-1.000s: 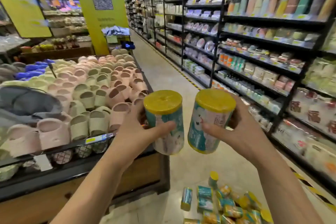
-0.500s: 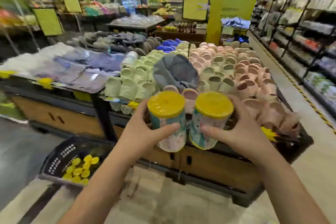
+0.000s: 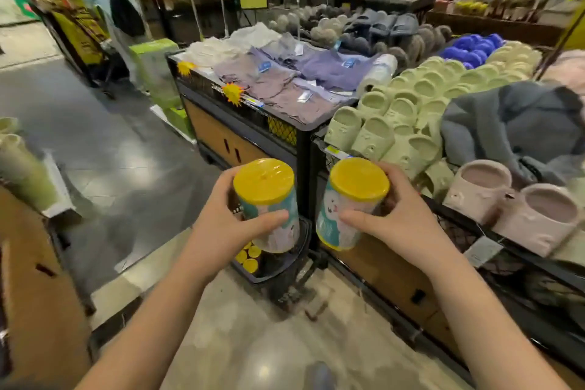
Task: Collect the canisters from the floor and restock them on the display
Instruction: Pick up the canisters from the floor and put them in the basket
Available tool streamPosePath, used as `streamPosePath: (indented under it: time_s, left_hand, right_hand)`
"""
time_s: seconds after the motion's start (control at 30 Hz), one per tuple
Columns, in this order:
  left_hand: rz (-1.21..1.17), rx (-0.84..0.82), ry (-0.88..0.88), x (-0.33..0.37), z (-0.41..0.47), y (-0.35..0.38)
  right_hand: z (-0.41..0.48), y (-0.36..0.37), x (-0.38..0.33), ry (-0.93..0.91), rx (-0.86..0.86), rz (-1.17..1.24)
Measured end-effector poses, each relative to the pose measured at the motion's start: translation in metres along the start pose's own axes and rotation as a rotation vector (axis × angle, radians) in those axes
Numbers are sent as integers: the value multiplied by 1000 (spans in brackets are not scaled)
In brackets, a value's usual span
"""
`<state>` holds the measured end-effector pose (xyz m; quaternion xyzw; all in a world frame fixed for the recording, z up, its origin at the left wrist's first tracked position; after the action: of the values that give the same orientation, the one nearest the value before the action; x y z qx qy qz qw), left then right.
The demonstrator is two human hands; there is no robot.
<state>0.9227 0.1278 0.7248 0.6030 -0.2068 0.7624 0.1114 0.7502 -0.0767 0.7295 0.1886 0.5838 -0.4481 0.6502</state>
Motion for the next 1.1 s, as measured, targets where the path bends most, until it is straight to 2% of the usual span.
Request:
streamPosePath:
  time_s: [0.43, 0.53, 0.7, 0.93, 1.1]
  left_hand:
    - [124, 212, -124, -80, 152, -21]
    - [145, 175, -128, -101, 181, -22]
    - [194, 90, -127, -144, 235, -28]
    - [257, -23, -163, -233, 302, -37]
    - [258, -109, -262, -317, 328, -21]
  right_hand:
    - [170, 149, 52, -95, -293, -2]
    - [192, 173, 62, -104, -322, -42]
    - [226, 216, 92, -7, -329, -87]
    - [262, 283, 145, 66, -295, -240]
    - [277, 331, 210, 64, -321, -302]
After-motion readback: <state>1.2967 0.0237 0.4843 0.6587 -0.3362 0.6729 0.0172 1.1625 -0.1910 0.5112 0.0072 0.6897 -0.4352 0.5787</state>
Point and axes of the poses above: each hand's wrist, its own z-axis towards the middle knuckle, its own y-axis out of the palm, x = y × z, the point moved 7 cm from there along z, towards the middle knuckle, and after that the axes turned 15 degrees about x, right-handed, at the moved point
